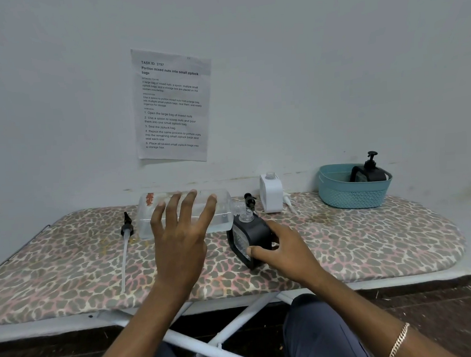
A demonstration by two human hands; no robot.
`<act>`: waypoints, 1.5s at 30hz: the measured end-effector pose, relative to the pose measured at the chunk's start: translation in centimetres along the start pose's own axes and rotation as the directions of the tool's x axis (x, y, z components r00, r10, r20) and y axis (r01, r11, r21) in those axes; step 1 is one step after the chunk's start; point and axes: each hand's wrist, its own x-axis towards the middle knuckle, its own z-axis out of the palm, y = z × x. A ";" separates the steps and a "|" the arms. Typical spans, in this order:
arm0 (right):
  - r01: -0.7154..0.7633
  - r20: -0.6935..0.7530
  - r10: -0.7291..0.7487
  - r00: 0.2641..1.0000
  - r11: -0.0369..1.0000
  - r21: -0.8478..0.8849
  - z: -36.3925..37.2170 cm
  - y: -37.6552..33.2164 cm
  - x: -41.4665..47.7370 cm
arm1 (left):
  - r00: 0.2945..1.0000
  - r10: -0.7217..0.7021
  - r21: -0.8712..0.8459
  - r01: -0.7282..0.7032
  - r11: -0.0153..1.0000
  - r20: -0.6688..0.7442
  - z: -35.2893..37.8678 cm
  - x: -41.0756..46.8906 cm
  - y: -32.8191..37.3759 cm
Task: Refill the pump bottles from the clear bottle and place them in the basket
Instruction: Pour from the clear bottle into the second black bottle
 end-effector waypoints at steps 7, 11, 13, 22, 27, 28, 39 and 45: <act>-0.001 0.001 0.001 1.000 1.000 0.004 0.0 0.0 0.0 | 1.000 0.002 0.005 -0.002 1.000 -0.001 0.0 -0.1 -0.1; -0.004 0.000 0.004 1.000 1.000 0.018 0.0 0.0 0.0 | 1.000 0.002 0.003 -0.002 1.000 -0.001 0.0 0.0 0.0; -0.002 -0.001 0.002 1.000 1.000 0.018 0.0 0.0 0.0 | 1.000 0.001 0.003 -0.001 1.000 -0.002 0.0 0.0 0.0; -0.004 0.006 0.004 1.000 1.000 0.019 0.0 -0.1 0.0 | 1.000 0.002 0.007 -0.002 1.000 -0.001 -0.1 0.0 0.0; -0.008 0.002 0.008 1.000 1.000 0.013 0.0 0.0 0.0 | 1.000 0.004 0.010 -0.004 1.000 -0.003 -0.1 0.0 0.0; -0.010 0.002 0.010 1.000 1.000 0.013 0.0 0.1 0.1 | 1.000 0.005 0.010 -0.005 1.000 -0.002 -0.1 0.1 0.0; -0.002 -0.003 0.002 1.000 1.000 -0.002 0.0 0.1 0.1 | 1.000 0.002 0.012 -0.002 1.000 -0.003 -0.1 0.1 0.0; 0.004 -0.003 -0.004 1.000 1.000 0.001 0.0 0.0 0.0 | 1.000 0.005 0.012 -0.005 1.000 0.000 -0.1 0.1 0.0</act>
